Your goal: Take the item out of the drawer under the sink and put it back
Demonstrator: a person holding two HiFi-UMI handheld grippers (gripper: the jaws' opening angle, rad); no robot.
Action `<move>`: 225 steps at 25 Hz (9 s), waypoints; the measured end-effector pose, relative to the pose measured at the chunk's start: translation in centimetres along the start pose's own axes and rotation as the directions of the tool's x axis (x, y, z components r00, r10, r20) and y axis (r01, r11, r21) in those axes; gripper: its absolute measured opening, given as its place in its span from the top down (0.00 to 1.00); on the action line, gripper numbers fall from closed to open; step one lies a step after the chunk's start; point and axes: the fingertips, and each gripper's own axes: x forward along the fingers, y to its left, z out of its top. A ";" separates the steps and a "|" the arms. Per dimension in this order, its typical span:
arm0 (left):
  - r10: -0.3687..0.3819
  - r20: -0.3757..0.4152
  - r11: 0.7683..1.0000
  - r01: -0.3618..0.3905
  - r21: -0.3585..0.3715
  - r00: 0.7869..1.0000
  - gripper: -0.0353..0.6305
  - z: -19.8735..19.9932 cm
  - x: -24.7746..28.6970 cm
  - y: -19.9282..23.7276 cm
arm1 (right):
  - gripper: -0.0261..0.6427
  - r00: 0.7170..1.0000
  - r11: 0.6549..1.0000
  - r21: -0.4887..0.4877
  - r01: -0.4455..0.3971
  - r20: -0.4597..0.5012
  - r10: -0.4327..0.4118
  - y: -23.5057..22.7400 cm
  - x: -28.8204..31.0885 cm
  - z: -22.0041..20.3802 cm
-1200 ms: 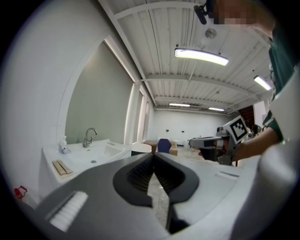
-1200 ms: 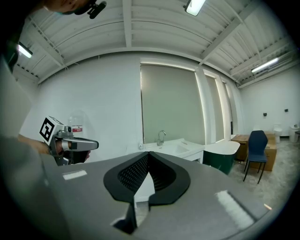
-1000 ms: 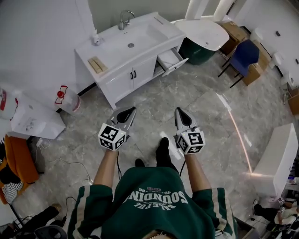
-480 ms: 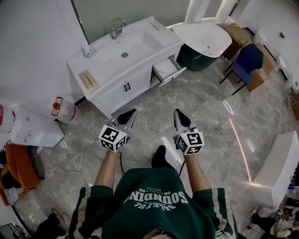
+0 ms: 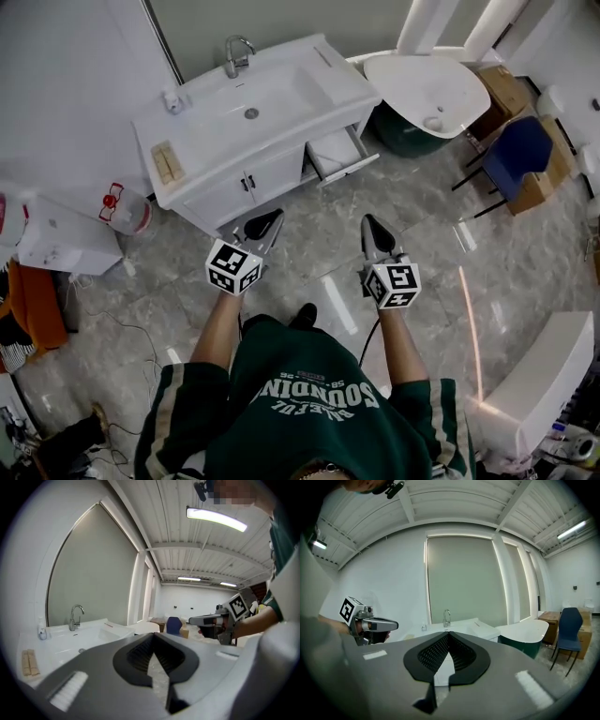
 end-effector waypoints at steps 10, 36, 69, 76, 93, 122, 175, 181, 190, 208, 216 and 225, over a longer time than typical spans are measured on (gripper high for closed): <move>0.052 0.003 0.999 -0.052 -0.015 0.999 0.87 0.2 4.4 2.8 | 0.96 0.995 0.995 -0.009 -0.096 -0.034 0.096 -1.9 6.6 -0.8; 0.105 -0.002 0.988 -0.104 -0.115 0.994 0.87 1.8 18.6 24.9 | 0.96 0.956 0.966 -0.066 -0.250 -0.173 0.236 -4.5 34.4 1.8; 0.294 -0.118 0.922 -0.314 -0.225 0.949 0.87 -2.3 24.3 24.7 | 0.96 0.847 0.904 -0.033 -0.427 -0.366 0.386 -12.7 38.7 -6.0; 0.291 -0.158 0.907 -0.324 -0.267 0.944 0.87 -5.0 25.6 23.4 | 0.88 0.799 0.891 -0.039 -0.452 -0.463 0.385 -14.6 38.7 -10.1; 0.341 -0.245 0.859 -0.407 -0.311 0.907 0.87 -10.6 27.2 22.2 | 0.80 0.606 0.771 -0.135 -0.623 -0.706 0.366 -18.1 43.8 -23.2; 0.474 -0.401 0.680 -0.615 -0.399 0.784 0.87 -21.4 23.2 20.5 | 0.80 0.269 0.558 -0.156 -0.815 -0.955 0.126 -21.2 50.4 -47.0; 0.434 -0.210 0.838 -0.478 -0.262 0.876 0.87 -7.3 16.5 24.3 | 0.89 0.559 0.742 -0.209 -0.637 -0.788 0.258 -12.2 40.9 -22.0; 0.466 -0.152 0.842 -0.490 -0.226 0.871 0.87 -4.1 14.7 26.8 | 0.89 0.669 0.763 -0.221 -0.607 -0.661 0.341 -9.5 41.8 -13.9; 0.499 -0.082 0.848 -0.506 -0.157 0.863 0.87 0.0 12.6 29.3 | 0.89 0.810 0.840 -0.138 -0.525 -0.385 0.443 -6.9 44.1 -0.3; 0.495 -0.025 0.864 -0.495 -0.097 0.869 0.87 4.0 11.7 30.7 | 0.89 0.881 0.875 -0.130 -0.466 -0.165 0.444 -6.9 43.6 8.3; 0.485 -0.031 0.868 -0.485 -0.102 0.874 0.87 3.6 12.5 30.2 | 0.89 0.883 0.879 -0.120 -0.462 -0.149 0.445 -7.4 43.2 8.4; 0.475 -0.041 0.871 -0.476 -0.117 0.879 0.87 3.1 13.9 29.3 | 0.89 0.882 0.881 -0.107 -0.461 -0.165 0.442 -8.7 42.8 7.5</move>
